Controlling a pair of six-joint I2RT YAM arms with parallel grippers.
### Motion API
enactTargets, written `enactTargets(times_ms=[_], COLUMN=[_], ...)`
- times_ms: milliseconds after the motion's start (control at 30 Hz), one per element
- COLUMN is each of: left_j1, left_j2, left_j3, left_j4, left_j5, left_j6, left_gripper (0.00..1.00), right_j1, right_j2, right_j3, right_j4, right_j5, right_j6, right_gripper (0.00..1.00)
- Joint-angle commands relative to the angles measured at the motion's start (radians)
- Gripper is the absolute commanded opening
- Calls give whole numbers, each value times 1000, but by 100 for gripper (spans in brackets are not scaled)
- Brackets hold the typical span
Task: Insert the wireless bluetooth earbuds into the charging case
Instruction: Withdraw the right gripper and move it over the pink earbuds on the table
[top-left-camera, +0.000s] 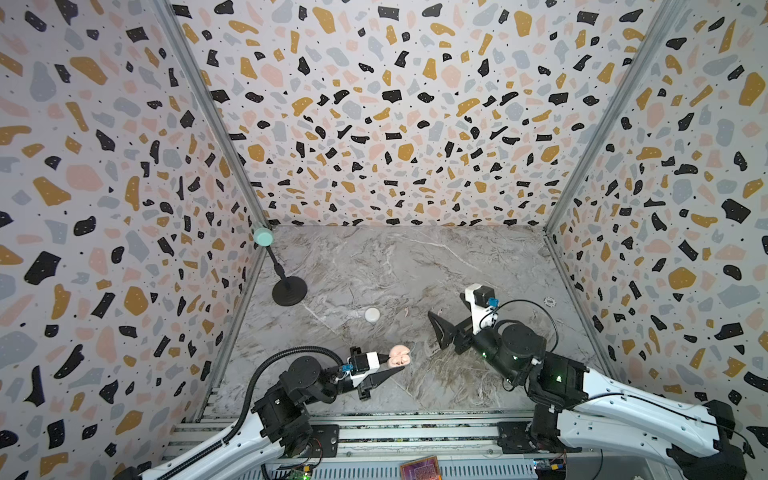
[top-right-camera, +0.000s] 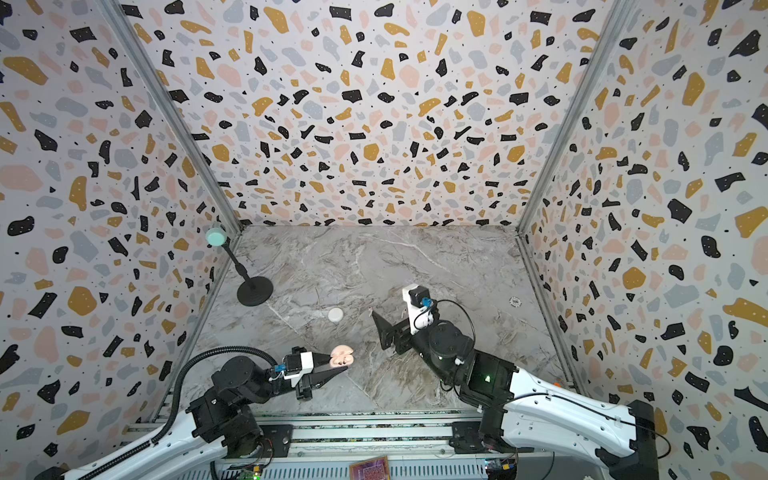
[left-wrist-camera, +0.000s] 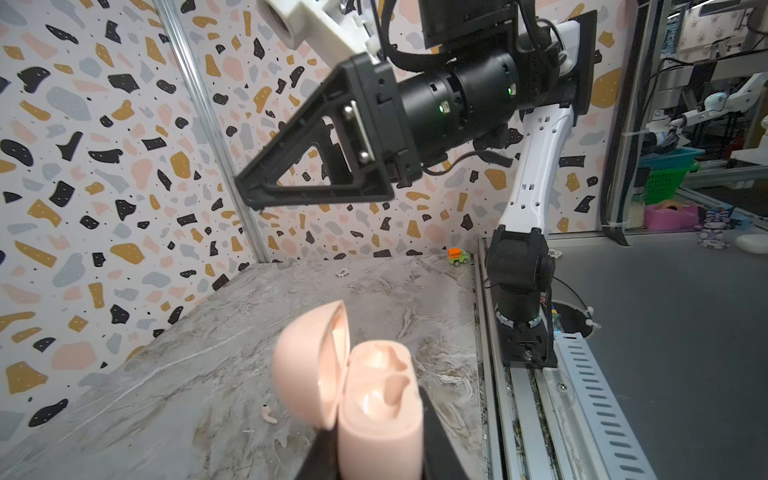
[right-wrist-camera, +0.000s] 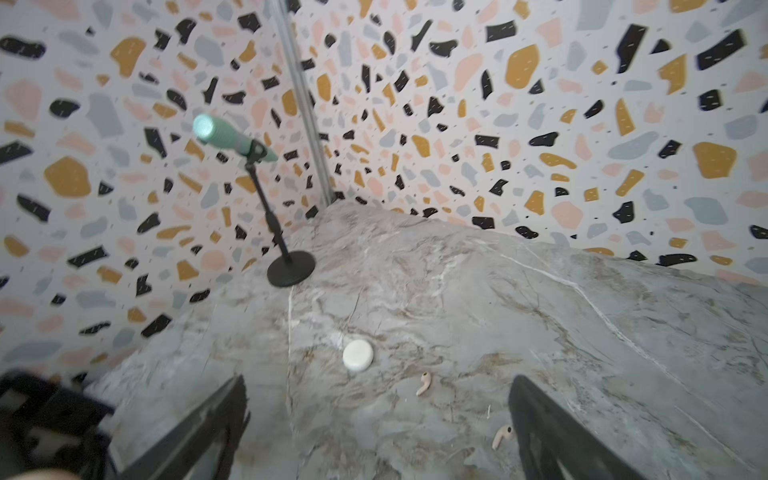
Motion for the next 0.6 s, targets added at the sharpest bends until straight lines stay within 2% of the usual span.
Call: enactTargets(times_ms=[0,167,267,400,567], left_j1=[-24,-27,-27,-27,-27], left_j2=[-38,-119,-157,-160,-153], left_j3=[55,79,20,-56,-75], left_j4=[-37,-115,-64,69,40], left_j5=[-58,-108,-139,-148,-135], left_j6=[64,39,22,-17,11], left_gripper=[0,0,0,0,0], right_j1=[-75,-176,-205,-281,-380], right_j2=[23,42,57,111,219], right_j3=[94,110,104,116,129], right_j4=[-213,-252,-261,-289,-333], right_j5=[-24,-165,-175,-257,-337], right_j6=[170,209,232,249,282], right_gripper=[99,99,99,99,87])
